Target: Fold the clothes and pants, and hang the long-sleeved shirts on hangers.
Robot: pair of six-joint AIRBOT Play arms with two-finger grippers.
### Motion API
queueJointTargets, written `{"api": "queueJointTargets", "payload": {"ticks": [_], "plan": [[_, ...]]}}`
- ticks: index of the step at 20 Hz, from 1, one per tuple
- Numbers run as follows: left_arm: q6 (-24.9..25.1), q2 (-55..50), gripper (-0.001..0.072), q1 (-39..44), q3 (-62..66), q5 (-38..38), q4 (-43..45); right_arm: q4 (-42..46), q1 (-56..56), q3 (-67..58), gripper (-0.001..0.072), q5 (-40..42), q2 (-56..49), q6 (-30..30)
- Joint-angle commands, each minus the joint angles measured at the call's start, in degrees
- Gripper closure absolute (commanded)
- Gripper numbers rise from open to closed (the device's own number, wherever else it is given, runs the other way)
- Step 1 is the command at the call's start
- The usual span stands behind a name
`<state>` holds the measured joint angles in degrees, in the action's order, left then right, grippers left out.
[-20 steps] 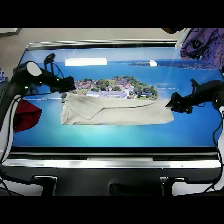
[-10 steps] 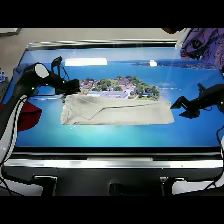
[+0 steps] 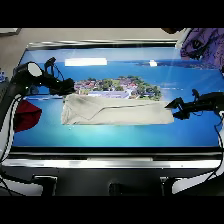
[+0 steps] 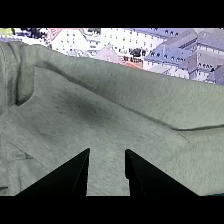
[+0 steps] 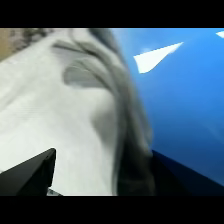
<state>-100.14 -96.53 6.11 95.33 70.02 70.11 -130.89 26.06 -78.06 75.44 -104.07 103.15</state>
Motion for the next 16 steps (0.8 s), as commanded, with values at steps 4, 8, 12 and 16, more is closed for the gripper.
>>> {"api": "queueJointTargets", "payload": {"ticks": [4, 8, 12, 16], "plan": [[-1.05, -0.13, 0.0437, 0.33, 0.04, -1.07, -0.31, 0.66, -3.93, 0.04, 0.0673, -3.02, 0.07, 0.31], [-1.07, -3.02, 0.0624, 5.03, 0.02, -7.54, -5.97, 4.33, -3.76, 0.04, 0.0674, -3.48, 8.81, -6.47], [-2.56, -9.44, 0.0686, 13.64, 0.04, -16.63, -17.59, 12.13, -3.76, -0.87, 0.0674, -0.07, 17.75, -13.66], [-2.56, -14.95, 0.0687, 25.16, 0.09, -27.15, -30.36, 17.35, -3.76, -6.54, 0.0674, 6.36, 22.91, -19.21]]}}
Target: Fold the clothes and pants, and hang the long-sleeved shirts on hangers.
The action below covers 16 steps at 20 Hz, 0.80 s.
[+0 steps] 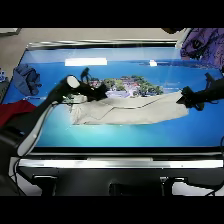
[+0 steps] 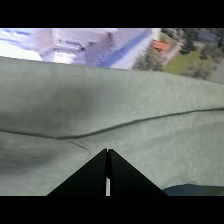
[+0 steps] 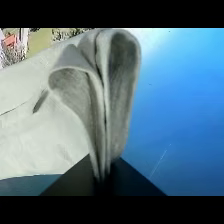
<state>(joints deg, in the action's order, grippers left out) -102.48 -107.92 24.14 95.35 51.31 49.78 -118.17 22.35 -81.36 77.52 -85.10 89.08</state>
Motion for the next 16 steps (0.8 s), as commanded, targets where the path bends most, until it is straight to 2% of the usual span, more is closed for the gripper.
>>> {"api": "queueJointTargets", "payload": {"ticks": [1, 7, 12, 16], "plan": [[-0.22, -4.50, 0.0687, 9.84, 0.07, -10.99, -12.00, 5.09, -0.04, -5.11, 0.0674, 5.55, 4.59, -6.34], [-1.73, -10.40, 0.0688, 21.55, 1.53, -22.93, -22.10, 4.96, -0.04, -14.75, 0.0674, 11.82, 5.22, -9.75], [-2.25, -18.91, 0.0688, 26.05, 13.44, -23.67, -24.81, 4.17, -0.07, -16.65, 0.0675, 13.57, 5.33, -10.08], [-3.48, -24.20, 0.0688, 27.19, 20.70, -20.76, -24.81, 4.20, -0.07, -16.65, 0.0675, 12.96, 5.33, -10.08]]}}
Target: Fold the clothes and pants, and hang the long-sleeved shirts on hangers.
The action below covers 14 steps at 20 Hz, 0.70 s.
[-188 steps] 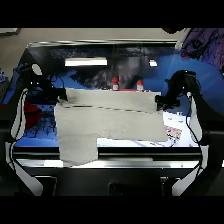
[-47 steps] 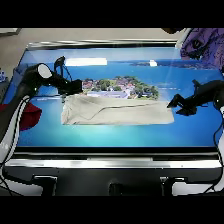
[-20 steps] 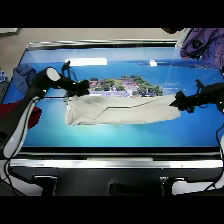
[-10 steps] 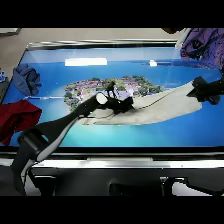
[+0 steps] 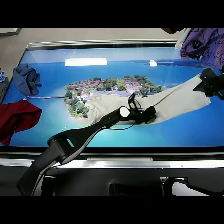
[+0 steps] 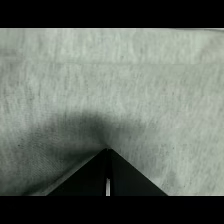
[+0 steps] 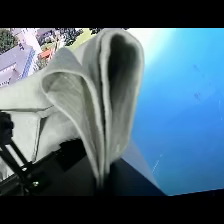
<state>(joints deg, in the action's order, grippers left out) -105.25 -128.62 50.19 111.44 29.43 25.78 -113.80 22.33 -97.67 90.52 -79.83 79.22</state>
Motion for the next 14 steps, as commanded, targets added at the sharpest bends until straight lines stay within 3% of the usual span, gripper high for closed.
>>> {"api": "queueJointTargets", "payload": {"ticks": [1, 4, 6, 9, 12, 14], "plan": [[-0.83, -3.50, 0.0688, 0.87, 4.55, 1.44, -0.79, -0.17, -0.04, -0.35, 0.0675, -0.46, 0.07, -0.20], [1.29, -1.90, 0.0689, -2.97, 4.52, 6.80, 0.15, -0.09, -0.04, -0.35, 0.0675, -2.03, 0.07, -0.26], [1.11, 1.16, 0.0689, -7.19, 4.52, 12.52, 5.46, -0.42, -0.61, -0.33, 0.0675, -2.62, 0.07, -1.14], [-1.57, 9.79, 0.0689, -15.63, 4.52, 24.90, 22.05, -0.37, -6.16, -0.33, 0.0675, -5.31, 0.07, -4.04], [-0.79, 20.09, 0.0687, -23.41, 4.52, 37.77, 41.86, -0.37, -15.26, -0.33, 0.0675, -10.19, 0.00, -10.84], [0.76, 26.56, 0.0686, -28.33, 4.52, 45.59, 50.53, 0.68, -22.34, -0.31, 0.0675, -14.10, -0.22, -14.97]]}}
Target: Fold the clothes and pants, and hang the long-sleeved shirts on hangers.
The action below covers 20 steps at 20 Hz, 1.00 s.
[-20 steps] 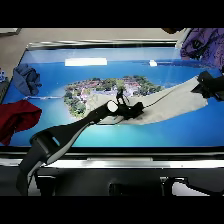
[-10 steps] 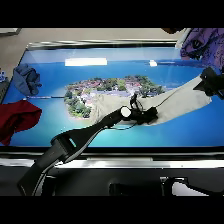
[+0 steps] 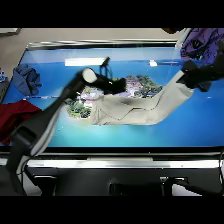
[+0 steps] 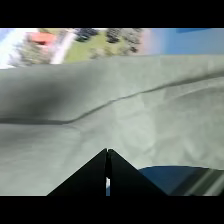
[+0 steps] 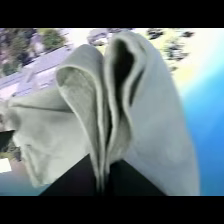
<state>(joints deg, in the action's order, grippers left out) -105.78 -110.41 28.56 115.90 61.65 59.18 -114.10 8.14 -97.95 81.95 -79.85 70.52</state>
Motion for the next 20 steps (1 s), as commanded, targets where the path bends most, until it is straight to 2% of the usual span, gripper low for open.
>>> {"api": "queueJointTargets", "payload": {"ticks": [1, 3, 10, 15, 20], "plan": [[2.82, 10.95, 0.0686, -9.03, 0.07, 16.35, 18.40, 2.27, -11.63, 0.00, 0.0675, -7.41, -0.42, -8.39], [5.49, 15.41, 0.0686, -13.66, 0.07, 20.85, 18.47, 5.14, -18.58, 0.00, 0.0675, -10.56, -1.57, -12.66], [5.49, 23.37, 0.0685, -25.09, 0.07, 24.46, 18.47, 6.97, -34.71, 0.00, 0.0675, -19.65, -10.58, -21.57], [5.49, 23.67, 0.0685, -27.47, 0.00, 25.57, 18.47, 6.62, -39.80, 0.00, 0.0674, -24.72, -16.22, -25.44], [5.51, 23.65, 0.0685, -27.52, 0.00, 25.59, 18.47, 5.66, -42.10, 0.00, 0.0674, -26.18, -20.50, -26.03]]}}
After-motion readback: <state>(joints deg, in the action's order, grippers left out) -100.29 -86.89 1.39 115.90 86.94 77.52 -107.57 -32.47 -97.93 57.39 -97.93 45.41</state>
